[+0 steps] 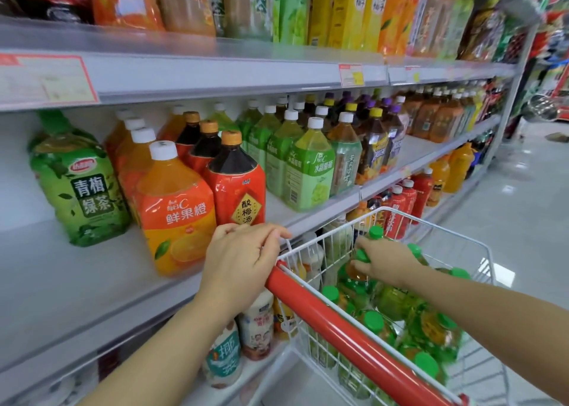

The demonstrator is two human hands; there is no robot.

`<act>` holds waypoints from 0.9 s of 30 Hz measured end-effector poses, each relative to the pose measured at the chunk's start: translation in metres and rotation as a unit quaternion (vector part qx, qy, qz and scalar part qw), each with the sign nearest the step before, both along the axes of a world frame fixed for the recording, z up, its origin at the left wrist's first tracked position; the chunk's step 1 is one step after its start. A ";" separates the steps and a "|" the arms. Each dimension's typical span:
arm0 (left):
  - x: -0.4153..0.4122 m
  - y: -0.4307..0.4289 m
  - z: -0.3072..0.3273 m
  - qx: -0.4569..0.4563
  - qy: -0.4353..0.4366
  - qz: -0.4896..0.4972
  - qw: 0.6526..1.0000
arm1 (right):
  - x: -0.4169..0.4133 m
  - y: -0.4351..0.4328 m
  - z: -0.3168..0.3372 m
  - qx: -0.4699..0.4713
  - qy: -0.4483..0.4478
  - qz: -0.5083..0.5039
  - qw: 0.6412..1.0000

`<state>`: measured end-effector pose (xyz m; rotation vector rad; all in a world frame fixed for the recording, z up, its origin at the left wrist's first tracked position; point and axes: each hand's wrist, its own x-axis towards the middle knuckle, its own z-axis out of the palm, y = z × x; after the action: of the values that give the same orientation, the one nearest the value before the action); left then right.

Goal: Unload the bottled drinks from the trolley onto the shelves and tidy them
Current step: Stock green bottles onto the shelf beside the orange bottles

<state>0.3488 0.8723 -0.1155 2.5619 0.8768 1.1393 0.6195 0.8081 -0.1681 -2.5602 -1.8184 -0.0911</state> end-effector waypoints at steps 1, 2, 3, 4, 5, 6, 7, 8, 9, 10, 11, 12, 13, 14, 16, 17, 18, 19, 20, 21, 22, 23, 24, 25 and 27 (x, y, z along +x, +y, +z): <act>0.000 -0.001 0.001 0.000 0.008 -0.002 1.000 | 0.001 -0.006 0.012 0.043 0.011 -0.007 0.999; 0.000 -0.001 0.002 -0.002 0.015 -0.002 1.000 | 0.001 -0.012 0.027 0.090 0.024 -0.011 0.996; -0.001 -0.002 0.003 -0.005 0.023 -0.003 1.000 | -0.001 -0.017 0.044 0.138 0.037 -0.009 0.990; -0.001 -0.003 0.006 -0.012 0.034 -0.005 0.999 | -0.005 -0.021 0.063 0.186 0.050 0.000 0.981; -0.002 -0.004 0.008 -0.022 0.047 -0.009 0.999 | -0.011 -0.025 0.083 0.232 0.060 0.015 0.971; -0.003 -0.004 0.010 -0.036 0.062 -0.012 0.997 | -0.021 -0.028 0.104 0.272 0.067 0.033 0.959; -0.004 -0.004 0.013 -0.051 0.074 -0.016 0.996 | -0.032 -0.032 0.125 0.307 0.070 0.053 0.948; -0.005 -0.003 0.015 -0.069 0.079 -0.025 0.994 | -0.044 -0.035 0.144 0.340 0.075 0.071 0.935; -0.008 -0.004 0.018 -0.086 0.072 -0.041 0.993 | -0.058 -0.039 0.162 0.372 0.086 0.087 0.920; -0.011 -0.007 0.022 -0.096 0.057 -0.058 0.992 | -0.070 -0.043 0.177 0.405 0.104 0.100 0.903; -0.014 -0.010 0.027 -0.102 0.034 -0.075 0.991 | -0.083 -0.046 0.189 0.434 0.128 0.112 0.885; -0.018 -0.015 0.033 -0.104 -0.003 -0.088 0.991 | -0.096 -0.047 0.198 0.460 0.151 0.122 0.867; -0.024 -0.020 0.041 -0.101 -0.045 -0.099 0.989 | -0.109 -0.048 0.205 0.481 0.170 0.132 0.850; -0.030 -0.027 0.049 -0.092 -0.078 -0.108 0.987 | -0.122 -0.046 0.208 0.501 0.186 0.141 0.833; -0.044 -0.038 0.061 -0.041 -0.081 -0.106 0.990 | -0.153 -0.040 0.210 0.535 0.220 0.159 0.800; -0.051 -0.042 0.063 -0.010 -0.062 -0.091 0.994 | -0.168 -0.035 0.208 0.548 0.246 0.170 0.781; -0.059 -0.043 0.064 0.014 -0.054 -0.068 0.996 | -0.184 -0.031 0.206 0.557 0.278 0.182 0.761; -0.067 -0.042 0.064 0.036 -0.065 -0.044 0.996 | -0.199 -0.026 0.203 0.560 0.310 0.192 0.744; -0.077 -0.039 0.063 0.062 -0.090 -0.017 0.994 | -0.213 -0.020 0.201 0.558 0.340 0.201 0.730; -0.087 -0.035 0.059 0.086 -0.126 0.006 0.988 | -0.228 -0.014 0.197 0.550 0.363 0.208 0.723; -0.098 -0.031 0.053 0.096 -0.160 0.027 0.982 | -0.241 -0.007 0.194 0.537 0.380 0.218 0.721; -0.110 -0.026 0.046 0.091 -0.187 0.045 0.977 | -0.253 -0.001 0.191 0.516 0.393 0.237 0.723; -0.122 -0.022 0.038 0.081 -0.208 0.061 0.973 | -0.263 0.006 0.187 0.486 0.404 0.262 0.730; -0.134 -0.019 0.028 0.068 -0.221 0.078 0.970 | -0.271 0.013 0.184 0.448 0.408 0.287 0.742; -0.159 -0.012 0.011 0.048 -0.217 0.111 0.969 | -0.277 0.029 0.175 0.384 0.386 0.313 0.779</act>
<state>0.1903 0.8600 -0.1049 2.1802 1.0278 1.7600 0.3422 0.8374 0.0066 -1.1026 -1.6471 0.1649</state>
